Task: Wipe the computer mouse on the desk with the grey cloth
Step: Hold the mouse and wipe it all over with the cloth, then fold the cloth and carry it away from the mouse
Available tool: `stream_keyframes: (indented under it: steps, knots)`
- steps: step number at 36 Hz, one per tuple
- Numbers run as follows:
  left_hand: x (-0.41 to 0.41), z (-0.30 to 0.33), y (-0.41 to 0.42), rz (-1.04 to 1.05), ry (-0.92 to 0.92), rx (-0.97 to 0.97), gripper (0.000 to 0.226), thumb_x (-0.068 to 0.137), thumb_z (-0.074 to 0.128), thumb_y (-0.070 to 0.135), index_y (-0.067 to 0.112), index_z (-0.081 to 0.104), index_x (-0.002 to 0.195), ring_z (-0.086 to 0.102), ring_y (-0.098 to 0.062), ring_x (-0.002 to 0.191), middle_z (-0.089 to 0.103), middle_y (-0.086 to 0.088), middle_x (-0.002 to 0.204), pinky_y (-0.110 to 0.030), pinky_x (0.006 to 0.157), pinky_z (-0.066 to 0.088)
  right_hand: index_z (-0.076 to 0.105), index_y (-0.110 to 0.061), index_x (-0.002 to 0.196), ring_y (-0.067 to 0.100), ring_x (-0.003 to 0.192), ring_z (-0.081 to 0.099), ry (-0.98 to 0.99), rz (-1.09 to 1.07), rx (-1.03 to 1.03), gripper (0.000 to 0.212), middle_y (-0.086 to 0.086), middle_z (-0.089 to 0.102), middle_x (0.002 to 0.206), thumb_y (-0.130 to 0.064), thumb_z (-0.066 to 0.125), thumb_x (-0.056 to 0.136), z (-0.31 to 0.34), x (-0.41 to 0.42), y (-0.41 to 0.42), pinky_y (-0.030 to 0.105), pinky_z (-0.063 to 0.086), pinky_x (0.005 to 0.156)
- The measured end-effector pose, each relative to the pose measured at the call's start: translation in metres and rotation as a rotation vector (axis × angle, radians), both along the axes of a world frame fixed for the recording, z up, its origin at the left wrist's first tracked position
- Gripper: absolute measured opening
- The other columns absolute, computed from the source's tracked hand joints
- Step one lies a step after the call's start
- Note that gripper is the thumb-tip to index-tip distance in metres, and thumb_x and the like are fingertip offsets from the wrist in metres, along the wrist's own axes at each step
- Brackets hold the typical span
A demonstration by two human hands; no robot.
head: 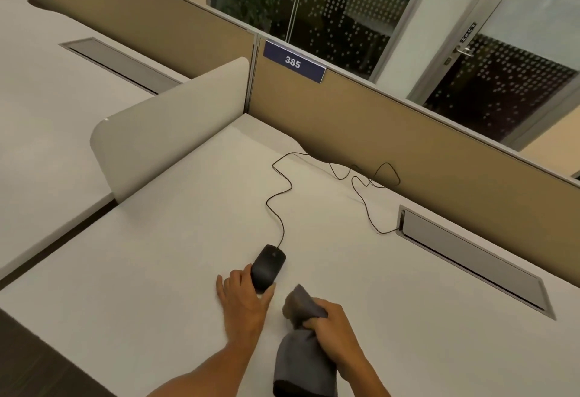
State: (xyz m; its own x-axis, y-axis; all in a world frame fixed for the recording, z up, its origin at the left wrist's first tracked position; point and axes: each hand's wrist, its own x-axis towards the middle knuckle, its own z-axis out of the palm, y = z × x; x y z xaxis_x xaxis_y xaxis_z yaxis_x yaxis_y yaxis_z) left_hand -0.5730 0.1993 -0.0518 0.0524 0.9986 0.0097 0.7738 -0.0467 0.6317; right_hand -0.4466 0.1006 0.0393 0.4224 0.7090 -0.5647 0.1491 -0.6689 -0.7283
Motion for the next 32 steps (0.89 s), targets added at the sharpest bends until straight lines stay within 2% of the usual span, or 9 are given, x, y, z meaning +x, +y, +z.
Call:
stream_keyframes:
  steps: [2,7,14,18,23,25,27,30,32]
  knots:
    - [0.0,-0.001,0.001,-0.005,-0.007,-0.004,0.063,0.072,0.08,0.049,0.009,0.062,0.118,0.061,-0.031,0.1,0.064,-0.013,0.101,-0.056,0.115,0.03,0.072,-0.007,0.104,0.024,0.092,0.071,0.055,-0.05,0.082,0.018,0.017,0.073,0.105,-0.011,0.055,0.098,0.014,0.0,-0.014,0.025,0.056,0.082]
    - [-0.002,-0.002,0.001,-0.018,-0.015,0.023,0.066,0.067,0.085,0.046,0.006,0.063,0.115,0.062,-0.032,0.095,0.063,-0.013,0.098,-0.059,0.112,0.033,0.079,-0.023,0.085,0.017,0.079,0.074,0.135,-0.193,0.193,0.03,0.005,0.078,0.086,-0.001,0.058,0.087,0.038,0.012,-0.04,0.021,0.055,0.062]
    - [-0.007,0.009,-0.001,-0.06,-0.002,-0.014,0.095,0.071,0.069,0.067,0.002,0.046,0.137,0.053,-0.035,0.118,0.055,-0.018,0.125,-0.052,0.113,0.029,0.078,-0.014,0.09,0.029,0.078,0.074,0.273,-0.45,0.279,0.013,0.014,0.077,0.09,-0.008,0.068,0.083,0.047,0.024,-0.064,0.034,0.057,0.062]
    - [-0.013,0.022,-0.008,-0.014,-0.153,0.009,0.081,0.083,0.045,0.066,0.008,0.04,0.139,0.049,-0.037,0.111,0.047,-0.019,0.13,-0.051,0.094,0.047,0.078,-0.015,0.089,0.03,0.078,0.075,0.308,-0.502,0.333,0.01,0.015,0.077,0.092,-0.013,0.072,0.081,0.051,0.026,-0.074,0.035,0.058,0.062]
    - [-0.003,0.04,-0.031,-0.13,-0.323,0.125,0.051,0.093,0.048,0.05,0.016,0.048,0.131,0.049,-0.025,0.112,0.049,-0.008,0.128,-0.041,0.094,0.047,0.078,-0.019,0.092,0.029,0.081,0.075,0.358,-0.531,0.401,0.017,0.014,0.076,0.097,-0.022,0.077,0.075,0.06,0.026,-0.087,0.034,0.058,0.064]
    - [0.007,0.051,-0.044,-0.248,-0.505,-0.077,0.041,0.091,0.047,0.052,0.026,0.051,0.122,0.055,-0.019,0.108,0.055,-0.004,0.124,-0.033,0.091,0.049,0.077,-0.019,0.097,0.032,0.087,0.074,0.381,-0.535,0.413,0.023,0.016,0.076,0.101,-0.024,0.079,0.074,0.062,0.028,-0.094,0.037,0.058,0.068]
    - [0.018,0.066,-0.056,-0.361,-0.577,-0.419,0.039,0.093,0.047,0.05,0.026,0.053,0.122,0.06,-0.017,0.107,0.061,-0.005,0.126,-0.033,0.092,0.052,0.076,-0.019,0.1,0.036,0.092,0.072,0.395,-0.536,0.422,0.028,0.016,0.075,0.104,-0.027,0.081,0.073,0.064,0.03,-0.101,0.042,0.059,0.074]
    - [0.032,0.085,-0.078,-0.462,-0.669,-0.929,0.053,0.093,0.042,0.059,0.02,0.056,0.125,0.064,-0.021,0.11,0.064,-0.005,0.127,-0.039,0.097,0.053,0.075,-0.018,0.103,0.039,0.096,0.071,0.432,-0.554,0.44,0.033,0.018,0.074,0.108,-0.03,0.082,0.073,0.064,0.033,-0.114,0.048,0.059,0.079]
    - [0.039,0.096,-0.094,-0.505,-0.791,-1.126,0.063,0.089,0.039,0.067,0.019,0.06,0.124,0.063,-0.025,0.114,0.065,-0.004,0.127,-0.044,0.102,0.05,0.073,-0.016,0.109,0.042,0.1,0.069,0.476,-0.554,0.469,0.038,0.019,0.072,0.112,-0.031,0.082,0.075,0.064,0.036,-0.124,0.053,0.057,0.084]
